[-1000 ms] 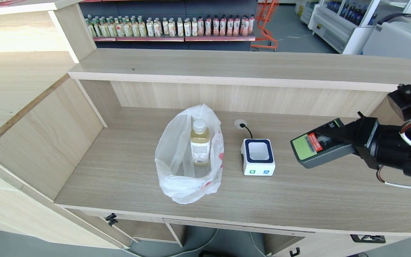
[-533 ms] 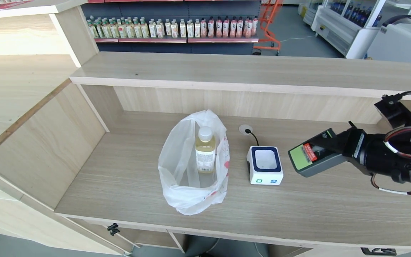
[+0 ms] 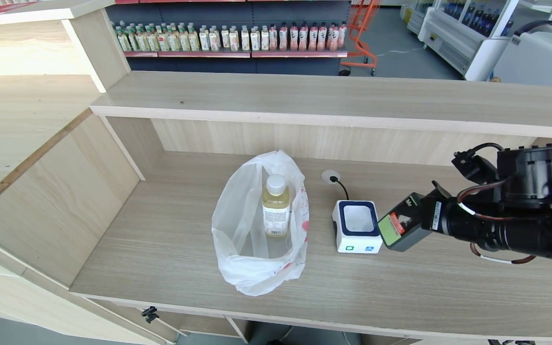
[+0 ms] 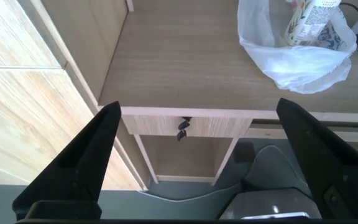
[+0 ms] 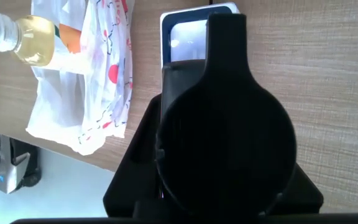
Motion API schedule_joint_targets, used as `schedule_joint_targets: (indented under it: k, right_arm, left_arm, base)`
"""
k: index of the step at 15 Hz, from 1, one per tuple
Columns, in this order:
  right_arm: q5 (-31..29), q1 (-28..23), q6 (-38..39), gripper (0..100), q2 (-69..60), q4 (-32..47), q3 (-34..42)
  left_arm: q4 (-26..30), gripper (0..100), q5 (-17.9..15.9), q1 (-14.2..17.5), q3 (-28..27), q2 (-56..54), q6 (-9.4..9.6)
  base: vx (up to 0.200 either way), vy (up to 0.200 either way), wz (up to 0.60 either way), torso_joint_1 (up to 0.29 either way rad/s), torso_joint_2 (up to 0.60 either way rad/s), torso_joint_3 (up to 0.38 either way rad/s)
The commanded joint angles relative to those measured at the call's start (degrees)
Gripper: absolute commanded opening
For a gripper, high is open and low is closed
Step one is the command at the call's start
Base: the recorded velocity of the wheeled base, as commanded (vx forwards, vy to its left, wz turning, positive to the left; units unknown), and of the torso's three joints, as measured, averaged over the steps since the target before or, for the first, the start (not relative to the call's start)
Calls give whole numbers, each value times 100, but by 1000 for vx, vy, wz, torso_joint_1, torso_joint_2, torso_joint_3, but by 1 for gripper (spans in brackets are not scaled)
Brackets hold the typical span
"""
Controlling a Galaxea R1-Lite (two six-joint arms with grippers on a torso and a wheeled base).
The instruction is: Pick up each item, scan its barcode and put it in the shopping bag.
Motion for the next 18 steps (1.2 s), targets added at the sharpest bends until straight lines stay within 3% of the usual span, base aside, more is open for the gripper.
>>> schedule_joint_targets:
  k: [1, 7, 11, 18]
  right_arm:
    - [-34, 206, -18, 0, 542, -264, -88]
    - [-394, 549, -18, 0, 1606, -1152, -554]
    - [-377, 549, -18, 0, 1905, -1170, -1038]
    - [-386, 584, 17, 0, 1993, -1187, -1099]
  left_arm:
    - [0, 100, 1, 5, 1, 9, -1]
    - [0, 100, 1, 5, 1, 9, -1]
    - [0, 100, 1, 5, 1, 9, -1]
    - [0, 100, 1, 5, 1, 9, -1]
  base:
    - [0, 0, 0, 0, 0, 0]
    - [0, 0, 0, 0, 0, 0]
    - [0, 0, 0, 0, 0, 0]
    - [0, 0, 0, 0, 0, 0]
